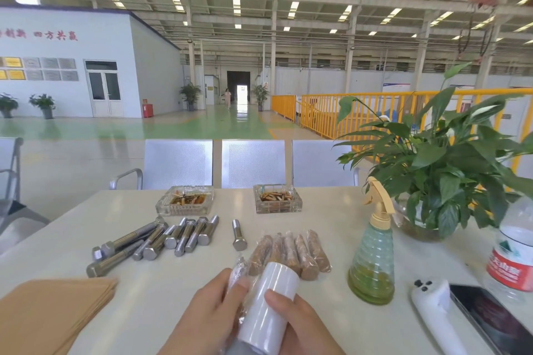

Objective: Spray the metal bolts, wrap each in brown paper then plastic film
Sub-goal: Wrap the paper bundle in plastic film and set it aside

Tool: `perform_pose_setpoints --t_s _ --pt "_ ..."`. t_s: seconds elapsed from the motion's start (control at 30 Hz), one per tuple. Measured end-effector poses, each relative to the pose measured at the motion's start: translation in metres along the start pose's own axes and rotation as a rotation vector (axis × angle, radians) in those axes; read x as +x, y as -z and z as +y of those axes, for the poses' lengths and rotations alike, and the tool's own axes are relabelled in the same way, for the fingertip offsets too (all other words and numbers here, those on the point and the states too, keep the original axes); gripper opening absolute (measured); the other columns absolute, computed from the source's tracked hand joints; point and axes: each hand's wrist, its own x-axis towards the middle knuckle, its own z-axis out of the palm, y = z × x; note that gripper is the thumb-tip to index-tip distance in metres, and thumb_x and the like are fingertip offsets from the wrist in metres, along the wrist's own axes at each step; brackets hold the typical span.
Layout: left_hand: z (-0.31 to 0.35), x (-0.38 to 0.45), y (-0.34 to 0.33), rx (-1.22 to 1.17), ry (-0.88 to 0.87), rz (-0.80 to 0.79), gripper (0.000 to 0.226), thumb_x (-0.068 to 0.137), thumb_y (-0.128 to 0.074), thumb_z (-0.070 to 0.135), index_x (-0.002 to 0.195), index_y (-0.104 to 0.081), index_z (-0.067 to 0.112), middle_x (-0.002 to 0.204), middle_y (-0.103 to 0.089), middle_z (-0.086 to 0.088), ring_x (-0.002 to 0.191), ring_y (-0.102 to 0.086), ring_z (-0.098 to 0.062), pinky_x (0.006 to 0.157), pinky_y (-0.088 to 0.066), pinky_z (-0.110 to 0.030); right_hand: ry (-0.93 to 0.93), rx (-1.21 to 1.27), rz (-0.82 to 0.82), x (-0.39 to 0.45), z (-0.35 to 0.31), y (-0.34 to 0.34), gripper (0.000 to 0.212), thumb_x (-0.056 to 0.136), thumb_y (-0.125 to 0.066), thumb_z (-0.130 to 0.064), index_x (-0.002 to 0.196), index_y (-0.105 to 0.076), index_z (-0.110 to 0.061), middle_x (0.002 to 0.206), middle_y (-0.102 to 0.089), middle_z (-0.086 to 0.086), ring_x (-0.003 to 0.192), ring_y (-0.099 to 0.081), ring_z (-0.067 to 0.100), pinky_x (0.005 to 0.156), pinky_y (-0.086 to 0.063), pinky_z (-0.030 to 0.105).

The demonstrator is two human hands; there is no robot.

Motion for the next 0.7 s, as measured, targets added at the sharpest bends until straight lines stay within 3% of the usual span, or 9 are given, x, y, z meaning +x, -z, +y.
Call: perform_pose_setpoints --t_s 0.07,0.13,0.2,0.27,0.3,0.43,0.5,0.6,0.7 --pt "-0.009 -0.003 0.004 -0.184 0.082 -0.110 0.032 0.106 -0.049 0.018 0.080 -0.068 0.010 0.065 -0.063 -0.013 0.059 -0.060 -0.023 0.058 -0.047 -0.026 0.025 -0.152 0.068 -0.006 -0.001 0.002 0.076 0.063 -0.088 -0.009 0.130 -0.061 0.011 0.125 -0.064 0.036 0.119 -0.061 0.053 0.110 -0.043 0.059" --pt "-0.004 -0.004 0.011 -0.328 0.025 -0.144 0.024 0.103 -0.049 0.007 0.093 -0.072 0.007 0.071 -0.067 -0.023 0.064 -0.066 -0.029 0.060 -0.051 -0.028 0.017 -0.123 0.135 -0.004 -0.006 0.000 0.073 0.059 -0.088 -0.006 0.125 -0.064 0.012 0.120 -0.065 0.037 0.113 -0.064 0.055 0.107 -0.046 0.060" --pt "0.007 -0.003 0.020 -0.387 -0.031 -0.131 0.016 0.101 -0.062 0.023 0.109 -0.072 0.013 0.086 -0.072 -0.026 0.075 -0.071 -0.031 0.066 -0.055 -0.028 0.036 -0.096 0.086 -0.006 -0.008 -0.004 0.066 0.066 -0.081 0.002 0.128 -0.062 0.011 0.118 -0.065 0.035 0.102 -0.069 0.050 0.092 -0.056 0.057" --pt "0.008 -0.007 0.022 -0.439 -0.060 -0.172 0.033 0.091 -0.076 0.031 0.117 -0.068 0.011 0.087 -0.070 -0.027 0.072 -0.070 -0.032 0.060 -0.054 -0.029 0.044 -0.074 0.088 -0.005 -0.010 0.000 0.062 0.069 -0.076 0.003 0.130 -0.060 0.009 0.107 -0.068 0.033 0.085 -0.072 0.045 0.068 -0.062 0.051" --pt "0.008 -0.007 0.020 -0.463 -0.059 -0.156 0.038 0.086 -0.081 0.030 0.116 -0.067 0.011 0.084 -0.069 -0.026 0.068 -0.067 -0.030 0.057 -0.052 -0.028 0.027 -0.060 0.066 -0.006 -0.010 -0.002 0.059 0.074 -0.071 -0.003 0.131 -0.059 0.009 0.105 -0.067 0.033 0.082 -0.071 0.044 0.064 -0.062 0.050" --pt "0.010 -0.004 0.011 -0.482 -0.091 -0.089 0.037 0.080 -0.083 0.019 0.110 -0.063 0.013 0.082 -0.068 -0.021 0.063 -0.058 -0.023 0.054 -0.047 -0.024 -0.096 -0.006 0.062 -0.008 -0.005 -0.003 0.056 0.081 -0.062 -0.009 0.134 -0.058 0.010 0.129 -0.061 0.036 0.106 -0.067 0.049 0.086 -0.056 0.053" --pt "0.007 -0.004 0.010 -0.470 -0.103 -0.107 0.039 0.082 -0.081 0.020 0.112 -0.059 0.012 0.081 -0.067 -0.020 0.064 -0.057 -0.023 0.053 -0.045 -0.024 -0.122 0.022 0.032 -0.008 -0.004 -0.001 0.055 0.078 -0.066 -0.008 0.130 -0.062 0.009 0.132 -0.060 0.037 0.110 -0.067 0.050 0.083 -0.059 0.052" --pt "0.008 -0.007 0.009 -0.376 -0.121 -0.078 0.038 0.085 -0.077 0.023 0.113 -0.056 0.008 0.076 -0.069 -0.013 0.061 -0.057 -0.018 0.053 -0.042 -0.020 -0.106 -0.013 0.068 -0.005 -0.005 0.002 0.059 0.070 -0.077 -0.006 0.126 -0.065 0.007 0.123 -0.066 0.035 0.100 -0.072 0.047 0.080 -0.060 0.050" --pt "0.010 -0.010 0.004 -0.294 -0.128 -0.020 0.021 0.095 -0.071 0.025 0.109 -0.060 0.015 0.071 -0.067 -0.009 0.059 -0.056 -0.015 0.054 -0.042 -0.021 -0.050 -0.114 0.103 -0.003 -0.003 0.004 0.066 0.071 -0.086 -0.009 0.132 -0.063 0.001 0.126 -0.067 0.031 0.110 -0.070 0.043 0.079 -0.062 0.048"
